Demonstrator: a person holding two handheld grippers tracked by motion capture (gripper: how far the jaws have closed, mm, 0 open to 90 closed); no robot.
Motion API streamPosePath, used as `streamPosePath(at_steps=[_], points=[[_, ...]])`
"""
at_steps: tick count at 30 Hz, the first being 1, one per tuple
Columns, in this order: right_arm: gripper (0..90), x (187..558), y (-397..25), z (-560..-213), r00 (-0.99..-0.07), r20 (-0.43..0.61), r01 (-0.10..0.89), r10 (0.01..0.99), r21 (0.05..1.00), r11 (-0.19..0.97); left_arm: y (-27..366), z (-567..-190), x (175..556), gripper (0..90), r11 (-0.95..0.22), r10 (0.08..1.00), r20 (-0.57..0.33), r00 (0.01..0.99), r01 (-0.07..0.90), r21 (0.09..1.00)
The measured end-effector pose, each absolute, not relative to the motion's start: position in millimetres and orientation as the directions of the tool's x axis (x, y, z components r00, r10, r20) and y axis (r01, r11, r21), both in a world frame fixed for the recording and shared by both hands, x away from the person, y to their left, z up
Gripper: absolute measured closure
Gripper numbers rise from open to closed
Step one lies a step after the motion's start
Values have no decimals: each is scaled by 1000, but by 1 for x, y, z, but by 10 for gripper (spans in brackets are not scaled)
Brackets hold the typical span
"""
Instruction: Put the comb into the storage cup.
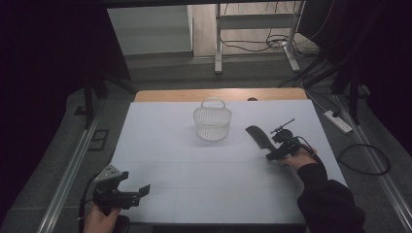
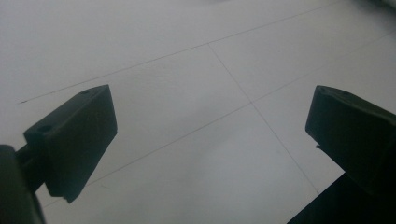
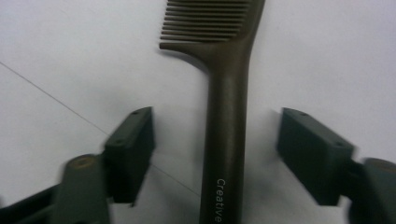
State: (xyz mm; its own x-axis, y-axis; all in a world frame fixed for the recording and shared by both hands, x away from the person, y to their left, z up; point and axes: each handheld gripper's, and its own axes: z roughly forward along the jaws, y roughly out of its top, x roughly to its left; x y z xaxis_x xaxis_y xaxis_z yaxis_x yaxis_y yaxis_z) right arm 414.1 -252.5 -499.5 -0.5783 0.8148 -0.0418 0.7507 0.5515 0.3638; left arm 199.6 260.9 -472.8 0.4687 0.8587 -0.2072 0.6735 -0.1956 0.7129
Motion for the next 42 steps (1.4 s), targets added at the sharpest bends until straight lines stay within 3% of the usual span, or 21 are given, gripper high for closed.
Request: streamPosePath(at_steps=[10, 30, 42], points=[[713, 419, -260, -494, -565, -37, 760, 824, 366, 537, 261, -473, 200, 27, -195, 858, -208, 469, 674, 713], [723, 410, -264, -494, -578, -71, 715, 813, 436, 546, 263, -471, 202, 14, -180, 855, -230, 465, 681, 710], [723, 400, -267, -484, -579, -61, 690, 813, 493, 529, 258, -463, 209, 12, -233, 824, -201, 529, 641, 731]])
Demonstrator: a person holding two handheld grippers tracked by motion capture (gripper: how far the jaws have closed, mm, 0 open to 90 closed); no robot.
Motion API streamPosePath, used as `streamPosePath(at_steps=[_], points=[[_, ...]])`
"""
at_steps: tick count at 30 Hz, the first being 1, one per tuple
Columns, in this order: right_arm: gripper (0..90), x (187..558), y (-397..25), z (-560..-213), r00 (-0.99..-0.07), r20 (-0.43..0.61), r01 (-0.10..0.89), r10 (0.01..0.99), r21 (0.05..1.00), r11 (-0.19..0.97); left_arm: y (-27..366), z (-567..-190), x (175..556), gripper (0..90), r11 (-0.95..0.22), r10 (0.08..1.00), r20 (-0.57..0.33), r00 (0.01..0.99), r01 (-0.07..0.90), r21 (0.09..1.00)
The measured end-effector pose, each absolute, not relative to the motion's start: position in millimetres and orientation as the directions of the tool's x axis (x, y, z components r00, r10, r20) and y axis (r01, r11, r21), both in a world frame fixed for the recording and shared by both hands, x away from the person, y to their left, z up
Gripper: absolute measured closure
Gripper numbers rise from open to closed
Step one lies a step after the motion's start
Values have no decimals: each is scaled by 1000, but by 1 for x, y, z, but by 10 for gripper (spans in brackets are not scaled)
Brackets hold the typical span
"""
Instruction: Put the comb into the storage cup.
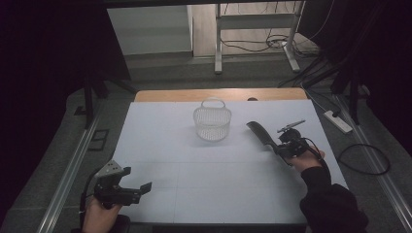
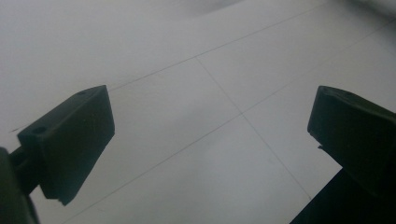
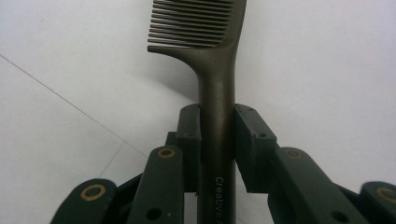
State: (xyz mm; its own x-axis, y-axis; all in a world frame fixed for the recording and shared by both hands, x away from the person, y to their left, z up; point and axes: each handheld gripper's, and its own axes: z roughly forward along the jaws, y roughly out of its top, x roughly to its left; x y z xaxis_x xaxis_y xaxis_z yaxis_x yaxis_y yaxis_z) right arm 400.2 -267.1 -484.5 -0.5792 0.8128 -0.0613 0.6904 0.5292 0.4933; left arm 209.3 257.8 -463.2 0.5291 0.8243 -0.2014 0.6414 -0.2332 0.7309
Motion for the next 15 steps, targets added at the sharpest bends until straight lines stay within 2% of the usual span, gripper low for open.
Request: streamPosePath(at_steps=[15], points=[[723, 389, -273, -474, -571, -47, 673, 820, 546, 500, 249, -459, 224, 0, -234, 795, -205, 570, 601, 764]])
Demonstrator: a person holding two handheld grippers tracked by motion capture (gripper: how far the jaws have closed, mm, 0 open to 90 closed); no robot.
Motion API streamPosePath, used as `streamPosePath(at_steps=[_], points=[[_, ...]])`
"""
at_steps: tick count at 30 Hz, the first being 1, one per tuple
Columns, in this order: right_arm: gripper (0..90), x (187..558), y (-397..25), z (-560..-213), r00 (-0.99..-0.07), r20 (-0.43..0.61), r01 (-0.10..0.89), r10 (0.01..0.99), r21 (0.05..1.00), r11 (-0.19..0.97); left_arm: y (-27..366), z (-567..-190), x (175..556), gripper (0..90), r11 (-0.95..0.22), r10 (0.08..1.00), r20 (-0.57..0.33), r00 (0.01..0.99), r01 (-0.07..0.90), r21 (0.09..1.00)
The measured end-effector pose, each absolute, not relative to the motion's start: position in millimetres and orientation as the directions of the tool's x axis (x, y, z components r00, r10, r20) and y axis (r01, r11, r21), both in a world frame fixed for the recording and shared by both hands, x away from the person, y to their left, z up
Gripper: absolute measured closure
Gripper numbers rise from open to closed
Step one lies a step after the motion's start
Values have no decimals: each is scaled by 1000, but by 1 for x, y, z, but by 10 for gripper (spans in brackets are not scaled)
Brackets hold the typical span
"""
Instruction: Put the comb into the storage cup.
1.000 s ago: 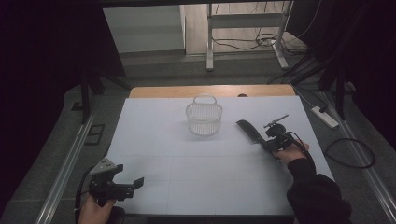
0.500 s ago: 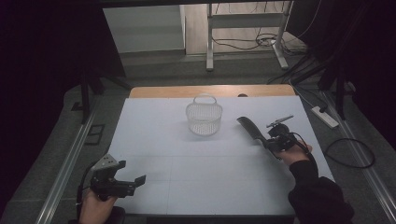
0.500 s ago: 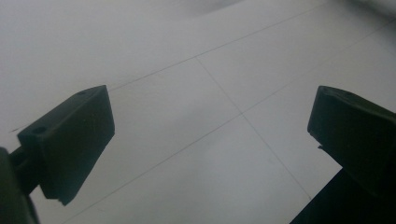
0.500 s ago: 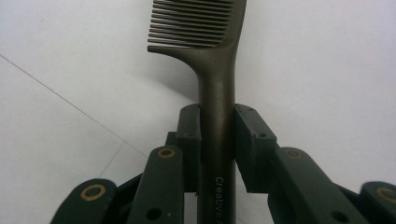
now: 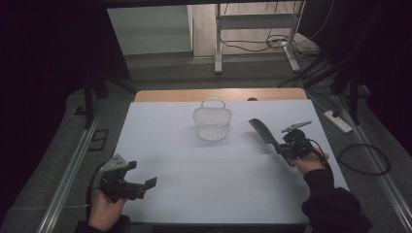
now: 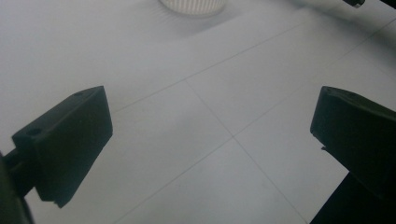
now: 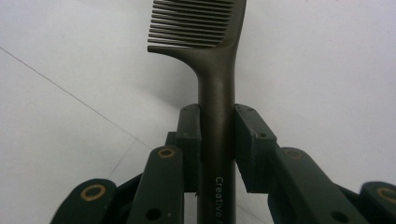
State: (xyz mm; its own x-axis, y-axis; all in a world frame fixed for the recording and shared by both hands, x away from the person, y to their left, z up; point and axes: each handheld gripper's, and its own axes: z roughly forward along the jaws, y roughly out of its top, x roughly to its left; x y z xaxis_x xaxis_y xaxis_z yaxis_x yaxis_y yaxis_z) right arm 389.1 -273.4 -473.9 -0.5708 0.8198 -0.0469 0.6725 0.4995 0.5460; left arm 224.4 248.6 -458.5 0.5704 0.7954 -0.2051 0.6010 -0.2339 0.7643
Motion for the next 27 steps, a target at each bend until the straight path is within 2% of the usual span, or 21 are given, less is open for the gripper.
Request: streamPosePath(at_steps=[7, 18, 22, 27], points=[[723, 383, -276, -469, -572, -51, 658, 819, 567, 495, 243, -455, 237, 0, -263, 773, -189, 605, 578, 772], [723, 373, -277, -461, -572, -61, 630, 818, 606, 486, 233, -449, 260, 0, -255, 716, -238, 656, 564, 786], [723, 369, -279, -458, -573, -68, 618, 817, 618, 485, 225, -445, 267, 0, -286, 720, -201, 665, 548, 786], [723, 362, -281, -454, -571, -71, 603, 818, 640, 476, 217, -442, 277, 0, -288, 708, -211, 674, 548, 786]])
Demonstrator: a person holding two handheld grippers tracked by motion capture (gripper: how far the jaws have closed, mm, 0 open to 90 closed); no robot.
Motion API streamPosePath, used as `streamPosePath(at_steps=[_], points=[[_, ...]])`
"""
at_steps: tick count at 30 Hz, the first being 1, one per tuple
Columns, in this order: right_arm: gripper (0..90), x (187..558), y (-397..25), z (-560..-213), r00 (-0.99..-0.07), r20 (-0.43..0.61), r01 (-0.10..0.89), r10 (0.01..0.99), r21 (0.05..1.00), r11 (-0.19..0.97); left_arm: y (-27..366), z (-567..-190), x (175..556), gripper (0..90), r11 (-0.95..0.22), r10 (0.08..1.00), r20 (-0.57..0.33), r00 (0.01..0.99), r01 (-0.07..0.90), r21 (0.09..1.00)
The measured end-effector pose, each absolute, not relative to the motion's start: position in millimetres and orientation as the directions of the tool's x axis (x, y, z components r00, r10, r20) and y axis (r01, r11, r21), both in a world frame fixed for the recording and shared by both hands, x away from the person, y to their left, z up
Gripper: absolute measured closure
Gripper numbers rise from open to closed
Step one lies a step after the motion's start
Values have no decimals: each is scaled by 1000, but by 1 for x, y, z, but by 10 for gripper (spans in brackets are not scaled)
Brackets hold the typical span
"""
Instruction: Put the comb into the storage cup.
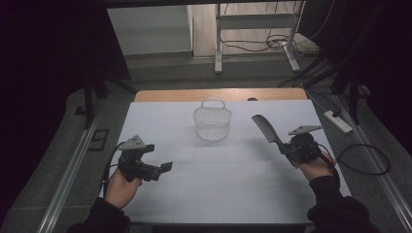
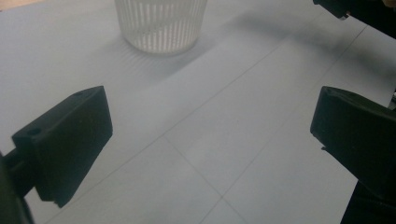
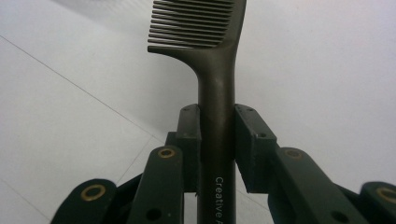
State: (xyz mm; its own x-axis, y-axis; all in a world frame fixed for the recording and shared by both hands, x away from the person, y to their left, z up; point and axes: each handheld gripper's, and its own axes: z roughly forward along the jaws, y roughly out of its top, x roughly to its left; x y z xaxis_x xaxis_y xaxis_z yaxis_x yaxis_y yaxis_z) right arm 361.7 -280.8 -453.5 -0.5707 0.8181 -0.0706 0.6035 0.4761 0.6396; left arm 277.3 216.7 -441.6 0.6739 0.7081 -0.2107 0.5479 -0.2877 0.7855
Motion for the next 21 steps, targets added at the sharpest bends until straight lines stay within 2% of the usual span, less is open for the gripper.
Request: streamPosePath(at_steps=[21], points=[[723, 333, -279, -441, -599, -109, 520, 793, 701, 488, 182, -425, 318, 0, -275, 703, -192, 684, 511, 814]])
